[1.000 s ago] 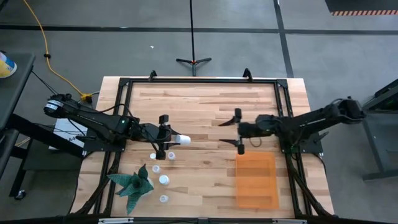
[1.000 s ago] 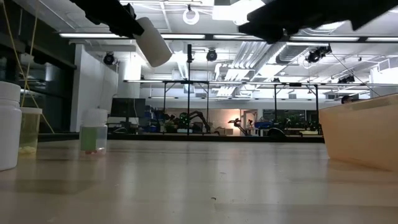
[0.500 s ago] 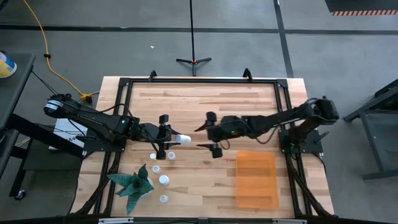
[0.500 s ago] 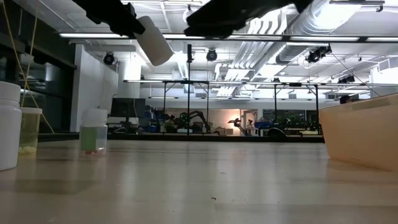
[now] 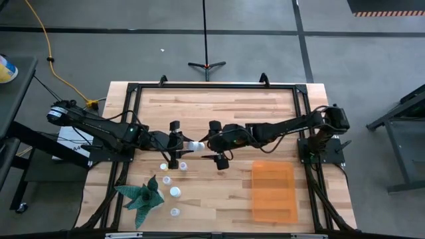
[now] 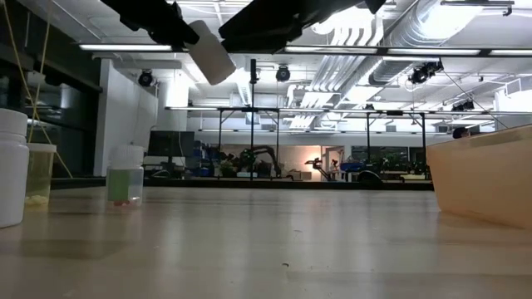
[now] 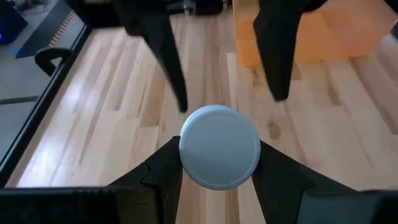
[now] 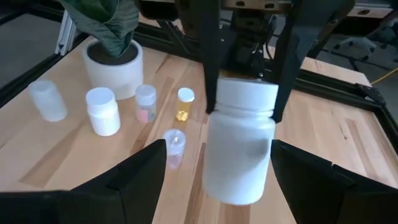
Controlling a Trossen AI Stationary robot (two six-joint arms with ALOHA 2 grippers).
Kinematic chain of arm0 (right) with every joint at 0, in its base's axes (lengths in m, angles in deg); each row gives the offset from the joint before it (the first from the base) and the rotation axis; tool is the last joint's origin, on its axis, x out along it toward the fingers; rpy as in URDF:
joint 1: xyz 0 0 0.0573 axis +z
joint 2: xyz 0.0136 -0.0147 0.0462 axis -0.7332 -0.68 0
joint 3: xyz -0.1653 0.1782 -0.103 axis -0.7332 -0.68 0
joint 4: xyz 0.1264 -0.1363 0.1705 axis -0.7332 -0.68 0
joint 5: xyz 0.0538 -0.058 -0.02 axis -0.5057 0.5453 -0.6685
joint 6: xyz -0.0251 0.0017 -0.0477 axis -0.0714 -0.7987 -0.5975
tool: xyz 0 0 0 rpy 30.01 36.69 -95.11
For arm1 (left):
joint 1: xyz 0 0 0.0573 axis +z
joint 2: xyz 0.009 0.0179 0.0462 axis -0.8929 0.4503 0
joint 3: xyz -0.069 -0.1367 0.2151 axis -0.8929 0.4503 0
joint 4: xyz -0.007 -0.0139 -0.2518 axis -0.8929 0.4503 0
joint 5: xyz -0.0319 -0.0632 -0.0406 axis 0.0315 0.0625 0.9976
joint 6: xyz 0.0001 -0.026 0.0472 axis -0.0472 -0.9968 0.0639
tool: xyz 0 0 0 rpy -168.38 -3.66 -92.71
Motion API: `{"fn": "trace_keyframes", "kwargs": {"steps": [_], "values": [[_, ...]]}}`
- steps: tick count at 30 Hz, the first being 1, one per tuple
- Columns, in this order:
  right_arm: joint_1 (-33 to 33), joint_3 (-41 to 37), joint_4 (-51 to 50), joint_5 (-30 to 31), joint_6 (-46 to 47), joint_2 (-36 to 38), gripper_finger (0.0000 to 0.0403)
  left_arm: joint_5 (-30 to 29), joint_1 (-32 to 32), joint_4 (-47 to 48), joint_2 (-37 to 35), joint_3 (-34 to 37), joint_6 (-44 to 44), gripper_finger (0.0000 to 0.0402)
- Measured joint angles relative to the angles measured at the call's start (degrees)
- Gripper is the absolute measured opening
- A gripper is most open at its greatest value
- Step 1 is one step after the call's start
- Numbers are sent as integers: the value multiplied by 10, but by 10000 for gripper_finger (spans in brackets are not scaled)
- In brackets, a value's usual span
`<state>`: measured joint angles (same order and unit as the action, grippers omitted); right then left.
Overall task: Pick and place pill bottles into a basket
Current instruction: Put the top white medicine bottle into the orange bin
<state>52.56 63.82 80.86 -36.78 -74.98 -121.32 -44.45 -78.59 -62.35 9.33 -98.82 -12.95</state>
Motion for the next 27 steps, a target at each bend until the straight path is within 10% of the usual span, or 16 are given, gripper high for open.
{"fn": "trace_keyframes", "kwargs": {"steps": [27], "values": [[-6, 0, 18, 13, -30, 0, 279, 0, 0, -81, 18, 0, 44, 202]]}}
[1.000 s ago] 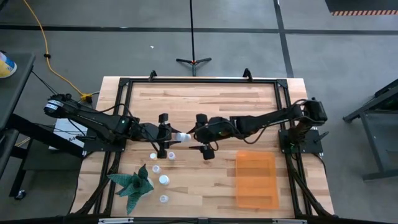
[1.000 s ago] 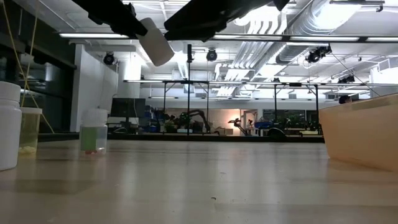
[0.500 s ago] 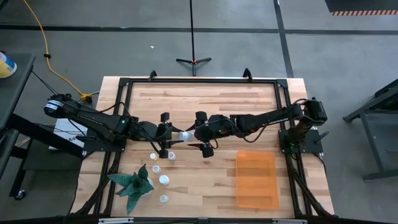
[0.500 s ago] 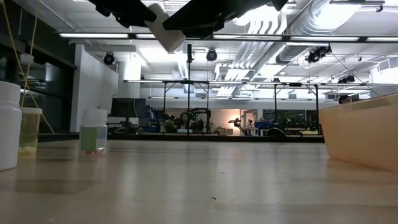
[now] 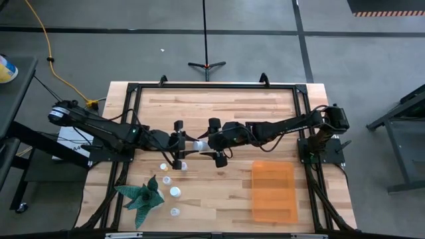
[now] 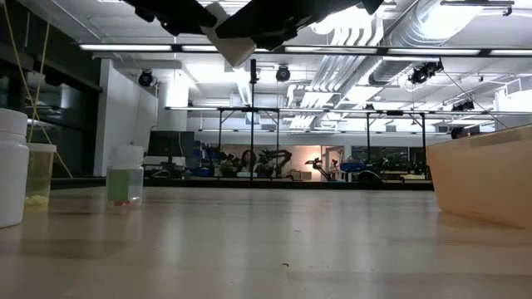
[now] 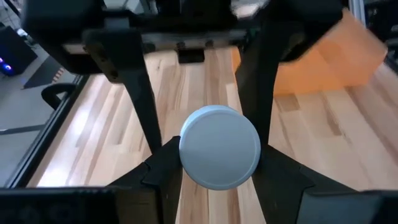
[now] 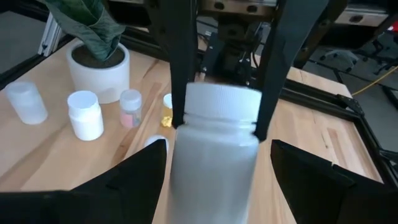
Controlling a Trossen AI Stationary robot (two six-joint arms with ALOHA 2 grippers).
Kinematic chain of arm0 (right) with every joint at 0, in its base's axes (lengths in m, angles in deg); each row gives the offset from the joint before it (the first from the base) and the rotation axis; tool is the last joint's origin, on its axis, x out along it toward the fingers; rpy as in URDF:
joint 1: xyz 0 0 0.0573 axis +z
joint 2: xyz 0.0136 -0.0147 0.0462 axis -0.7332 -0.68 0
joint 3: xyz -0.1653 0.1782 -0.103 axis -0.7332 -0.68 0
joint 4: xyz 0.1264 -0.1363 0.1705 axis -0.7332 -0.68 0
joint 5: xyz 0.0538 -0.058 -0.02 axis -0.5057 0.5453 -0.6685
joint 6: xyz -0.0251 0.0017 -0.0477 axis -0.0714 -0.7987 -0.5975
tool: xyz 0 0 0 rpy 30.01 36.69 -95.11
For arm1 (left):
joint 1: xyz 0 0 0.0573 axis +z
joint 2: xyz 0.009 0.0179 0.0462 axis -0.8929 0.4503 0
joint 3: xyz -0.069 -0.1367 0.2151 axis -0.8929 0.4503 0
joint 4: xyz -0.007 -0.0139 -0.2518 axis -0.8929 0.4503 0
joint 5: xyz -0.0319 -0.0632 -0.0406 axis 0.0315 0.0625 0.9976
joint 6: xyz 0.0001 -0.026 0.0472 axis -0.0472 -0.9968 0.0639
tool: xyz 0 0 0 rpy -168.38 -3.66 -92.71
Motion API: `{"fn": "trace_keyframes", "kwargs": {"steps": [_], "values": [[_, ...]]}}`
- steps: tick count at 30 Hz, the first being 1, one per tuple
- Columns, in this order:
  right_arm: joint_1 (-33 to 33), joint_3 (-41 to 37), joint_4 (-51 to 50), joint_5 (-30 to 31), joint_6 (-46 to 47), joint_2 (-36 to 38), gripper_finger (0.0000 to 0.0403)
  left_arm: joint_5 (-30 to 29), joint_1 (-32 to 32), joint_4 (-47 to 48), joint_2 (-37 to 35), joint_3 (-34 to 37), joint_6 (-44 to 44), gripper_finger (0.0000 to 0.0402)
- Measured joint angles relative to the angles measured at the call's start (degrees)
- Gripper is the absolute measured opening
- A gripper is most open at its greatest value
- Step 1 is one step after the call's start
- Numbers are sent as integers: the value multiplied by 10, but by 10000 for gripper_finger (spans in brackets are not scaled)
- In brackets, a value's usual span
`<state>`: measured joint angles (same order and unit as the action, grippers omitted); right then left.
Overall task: Pick and place pill bottles into a basket
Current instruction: Put the top white medicine bottle into the orange bin
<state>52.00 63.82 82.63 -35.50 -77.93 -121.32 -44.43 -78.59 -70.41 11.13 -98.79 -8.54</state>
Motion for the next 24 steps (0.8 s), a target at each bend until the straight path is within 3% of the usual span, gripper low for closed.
{"fn": "trace_keyframes", "kwargs": {"steps": [10, 21, 24], "values": [[0, 0, -8, 0, 0, 0, 270, 0, 0, -2, 2, 0, 11, 202], [0, 0, -8, 1, 16, 0, 167, -5, 0, -2, 2, 0, 16, 202], [1, 0, -9, 11, 22, 1, 161, -4, 0, -1, -1, 0, 24, 202]]}}
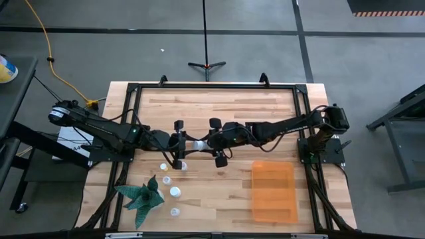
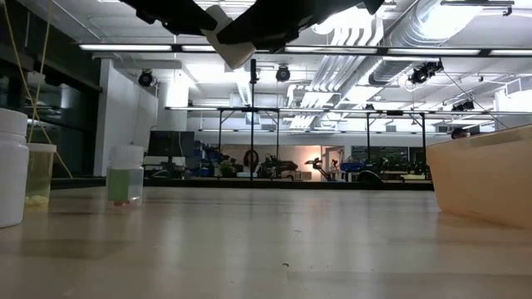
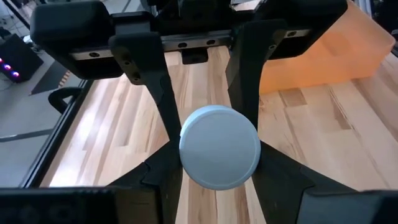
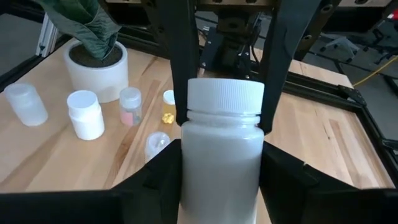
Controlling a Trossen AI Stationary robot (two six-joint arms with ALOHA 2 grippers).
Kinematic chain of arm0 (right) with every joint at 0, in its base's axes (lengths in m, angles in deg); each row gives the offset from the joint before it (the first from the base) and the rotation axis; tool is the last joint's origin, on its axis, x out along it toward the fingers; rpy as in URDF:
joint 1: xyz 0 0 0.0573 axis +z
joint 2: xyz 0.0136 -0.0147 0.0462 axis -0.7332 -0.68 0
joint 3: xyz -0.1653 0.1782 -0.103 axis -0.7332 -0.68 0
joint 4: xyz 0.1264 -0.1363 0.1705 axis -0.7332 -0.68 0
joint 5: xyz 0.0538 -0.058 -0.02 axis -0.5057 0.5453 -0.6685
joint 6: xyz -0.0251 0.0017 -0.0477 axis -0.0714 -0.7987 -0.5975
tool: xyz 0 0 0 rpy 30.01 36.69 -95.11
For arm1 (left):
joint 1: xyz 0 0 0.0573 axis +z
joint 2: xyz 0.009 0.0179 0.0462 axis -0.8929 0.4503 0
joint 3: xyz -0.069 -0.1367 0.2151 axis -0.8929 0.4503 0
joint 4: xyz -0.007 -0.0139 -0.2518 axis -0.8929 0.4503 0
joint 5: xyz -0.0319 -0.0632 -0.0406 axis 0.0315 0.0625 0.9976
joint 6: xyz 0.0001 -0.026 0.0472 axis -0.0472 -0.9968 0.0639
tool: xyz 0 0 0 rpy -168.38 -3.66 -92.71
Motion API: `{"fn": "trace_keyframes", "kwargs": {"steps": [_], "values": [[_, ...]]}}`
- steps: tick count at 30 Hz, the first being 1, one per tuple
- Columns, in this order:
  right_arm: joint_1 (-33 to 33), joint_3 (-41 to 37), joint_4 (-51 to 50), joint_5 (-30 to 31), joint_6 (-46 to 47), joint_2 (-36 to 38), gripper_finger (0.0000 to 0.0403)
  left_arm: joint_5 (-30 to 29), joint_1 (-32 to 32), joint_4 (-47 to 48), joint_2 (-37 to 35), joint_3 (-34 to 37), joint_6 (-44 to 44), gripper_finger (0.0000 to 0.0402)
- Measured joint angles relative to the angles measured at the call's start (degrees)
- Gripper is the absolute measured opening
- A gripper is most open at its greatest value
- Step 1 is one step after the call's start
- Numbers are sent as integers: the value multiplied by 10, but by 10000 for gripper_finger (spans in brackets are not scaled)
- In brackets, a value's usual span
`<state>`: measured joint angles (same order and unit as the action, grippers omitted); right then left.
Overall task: Pick and place pill bottles into a basket
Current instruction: Put the top white medicine bottle into the orange bin
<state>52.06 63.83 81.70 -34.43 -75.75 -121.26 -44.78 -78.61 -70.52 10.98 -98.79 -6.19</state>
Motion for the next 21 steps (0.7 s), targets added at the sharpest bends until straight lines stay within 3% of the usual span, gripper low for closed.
{"fn": "trace_keyframes", "kwargs": {"steps": [10, 21], "values": [[-1, 4, 6, 14, 1, 3, 161, 4, 1, 24, -53, 0, 0, 202], [-6, -2, -29, 11, -2, 1, 161, 16, 0, 46, -52, 0, -1, 201]]}}
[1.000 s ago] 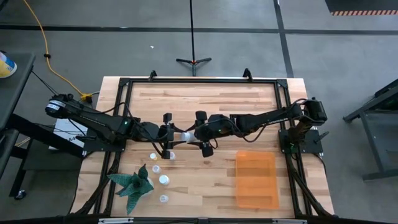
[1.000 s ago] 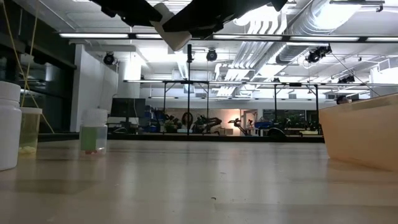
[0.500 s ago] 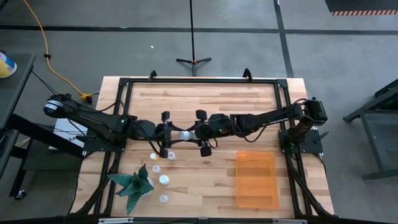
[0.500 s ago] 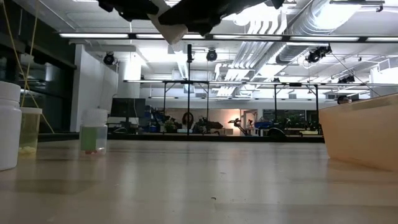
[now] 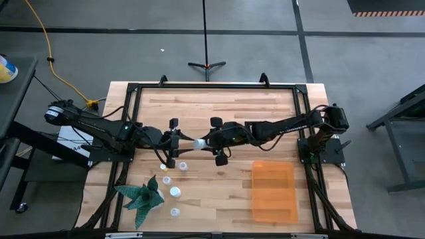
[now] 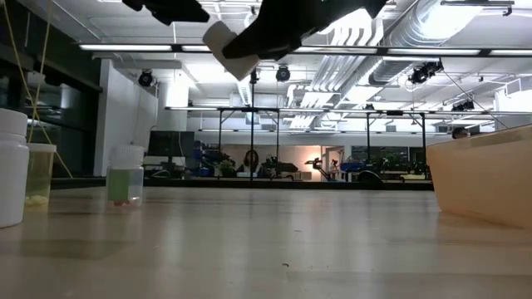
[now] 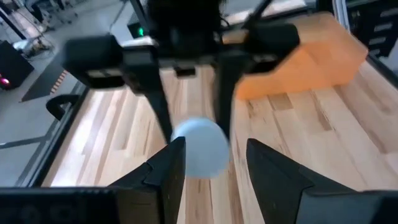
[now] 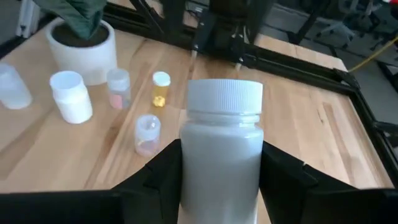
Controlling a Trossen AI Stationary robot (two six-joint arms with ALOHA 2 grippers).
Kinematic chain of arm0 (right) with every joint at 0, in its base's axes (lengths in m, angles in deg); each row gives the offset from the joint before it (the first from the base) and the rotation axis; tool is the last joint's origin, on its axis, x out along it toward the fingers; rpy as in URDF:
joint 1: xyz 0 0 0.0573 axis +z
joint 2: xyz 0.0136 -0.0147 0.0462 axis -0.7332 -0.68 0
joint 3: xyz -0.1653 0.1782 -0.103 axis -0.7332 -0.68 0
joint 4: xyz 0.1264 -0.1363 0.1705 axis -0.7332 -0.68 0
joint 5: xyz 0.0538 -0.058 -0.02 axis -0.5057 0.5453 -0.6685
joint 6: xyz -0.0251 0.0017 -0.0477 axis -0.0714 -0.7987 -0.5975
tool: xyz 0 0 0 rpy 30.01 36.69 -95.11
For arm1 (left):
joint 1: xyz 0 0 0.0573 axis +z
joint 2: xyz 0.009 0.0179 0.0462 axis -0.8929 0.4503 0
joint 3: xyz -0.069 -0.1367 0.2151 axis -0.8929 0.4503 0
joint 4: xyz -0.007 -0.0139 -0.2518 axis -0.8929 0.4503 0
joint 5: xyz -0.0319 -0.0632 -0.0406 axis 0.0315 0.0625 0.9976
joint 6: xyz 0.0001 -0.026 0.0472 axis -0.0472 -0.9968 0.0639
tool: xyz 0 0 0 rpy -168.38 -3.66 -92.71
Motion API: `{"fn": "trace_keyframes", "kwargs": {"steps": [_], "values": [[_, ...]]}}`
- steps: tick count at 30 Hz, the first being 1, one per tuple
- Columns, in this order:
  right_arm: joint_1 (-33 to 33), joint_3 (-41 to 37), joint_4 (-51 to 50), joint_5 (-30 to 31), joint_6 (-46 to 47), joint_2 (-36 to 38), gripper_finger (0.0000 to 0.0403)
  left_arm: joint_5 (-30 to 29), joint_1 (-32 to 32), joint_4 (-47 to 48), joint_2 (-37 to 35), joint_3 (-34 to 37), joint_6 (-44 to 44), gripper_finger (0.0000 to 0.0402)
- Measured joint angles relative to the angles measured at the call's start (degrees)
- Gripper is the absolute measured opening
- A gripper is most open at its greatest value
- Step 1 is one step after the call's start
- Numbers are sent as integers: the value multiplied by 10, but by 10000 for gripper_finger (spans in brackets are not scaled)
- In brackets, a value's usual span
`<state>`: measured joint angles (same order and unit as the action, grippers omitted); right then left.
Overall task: Pick and place pill bottles into a basket
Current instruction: Put the top white medicine bottle into the orange bin
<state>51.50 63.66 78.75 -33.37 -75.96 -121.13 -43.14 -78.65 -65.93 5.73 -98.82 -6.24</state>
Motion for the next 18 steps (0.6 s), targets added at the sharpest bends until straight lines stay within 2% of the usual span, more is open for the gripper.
{"fn": "trace_keyframes", "kwargs": {"steps": [4, 9, 13, 18], "values": [[-1, 1, -29, 24, 14, 1, 161, 1, 0, 35, -19, 0, -1, 201], [-13, 1, -108, 25, 75, 7, 160, 1, 0, 122, -53, 3, -58, 202], [-15, -10, -150, 31, 108, 25, 160, -26, 0, 109, -99, 59, -85, 202], [-7, -28, -167, 33, 123, 58, 159, -69, 0, 36, -209, 175, -100, 202]]}}
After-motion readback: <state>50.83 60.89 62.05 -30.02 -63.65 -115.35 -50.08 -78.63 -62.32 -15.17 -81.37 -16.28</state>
